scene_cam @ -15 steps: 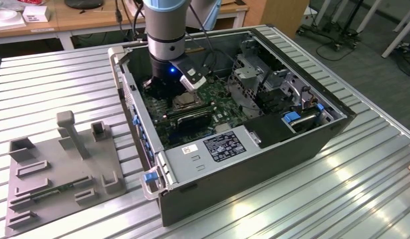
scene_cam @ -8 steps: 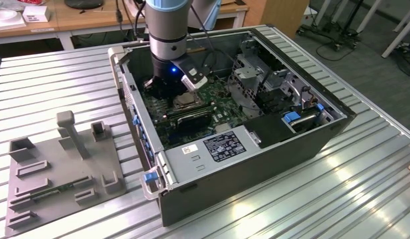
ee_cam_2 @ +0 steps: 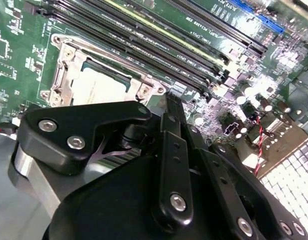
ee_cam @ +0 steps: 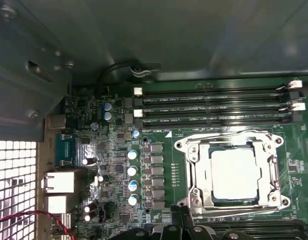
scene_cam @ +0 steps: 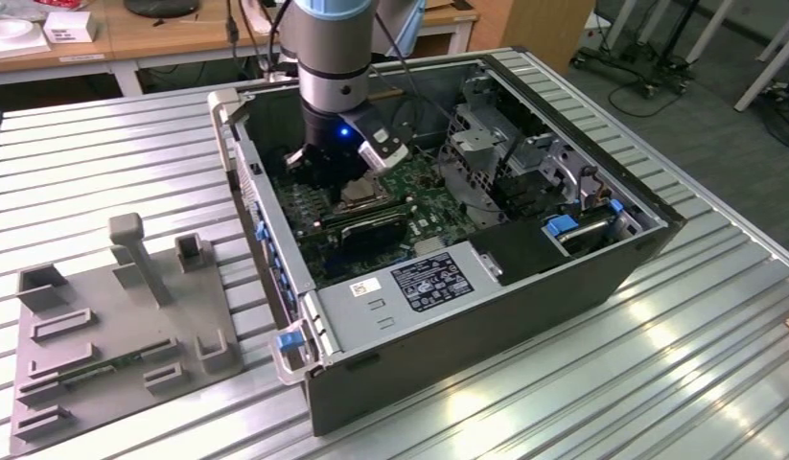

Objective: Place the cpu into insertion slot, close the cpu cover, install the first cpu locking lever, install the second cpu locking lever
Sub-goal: 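Install the second cpu locking lever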

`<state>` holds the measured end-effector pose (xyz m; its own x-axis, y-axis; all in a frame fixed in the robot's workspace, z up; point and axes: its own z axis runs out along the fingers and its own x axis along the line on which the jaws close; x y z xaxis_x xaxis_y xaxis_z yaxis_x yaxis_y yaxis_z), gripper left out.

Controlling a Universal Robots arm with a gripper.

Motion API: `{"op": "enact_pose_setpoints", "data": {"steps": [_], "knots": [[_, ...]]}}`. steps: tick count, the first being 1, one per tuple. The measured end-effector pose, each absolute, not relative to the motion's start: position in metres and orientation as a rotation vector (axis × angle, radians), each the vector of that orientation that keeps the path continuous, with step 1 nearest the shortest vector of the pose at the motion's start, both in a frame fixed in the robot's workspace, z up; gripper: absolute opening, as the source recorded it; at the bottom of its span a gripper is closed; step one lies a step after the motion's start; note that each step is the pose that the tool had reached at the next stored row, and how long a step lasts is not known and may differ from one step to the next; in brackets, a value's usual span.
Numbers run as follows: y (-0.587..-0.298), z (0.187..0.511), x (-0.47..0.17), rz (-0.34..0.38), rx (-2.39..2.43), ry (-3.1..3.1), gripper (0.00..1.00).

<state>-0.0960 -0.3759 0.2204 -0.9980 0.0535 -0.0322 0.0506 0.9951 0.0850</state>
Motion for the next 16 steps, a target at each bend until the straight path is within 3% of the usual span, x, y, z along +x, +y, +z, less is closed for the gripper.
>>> {"op": "enact_pose_setpoints", "data": {"steps": [16], "knots": [[-0.3759,0.2308,-0.0864,0.131,0.081,3.103,0.1]]}}
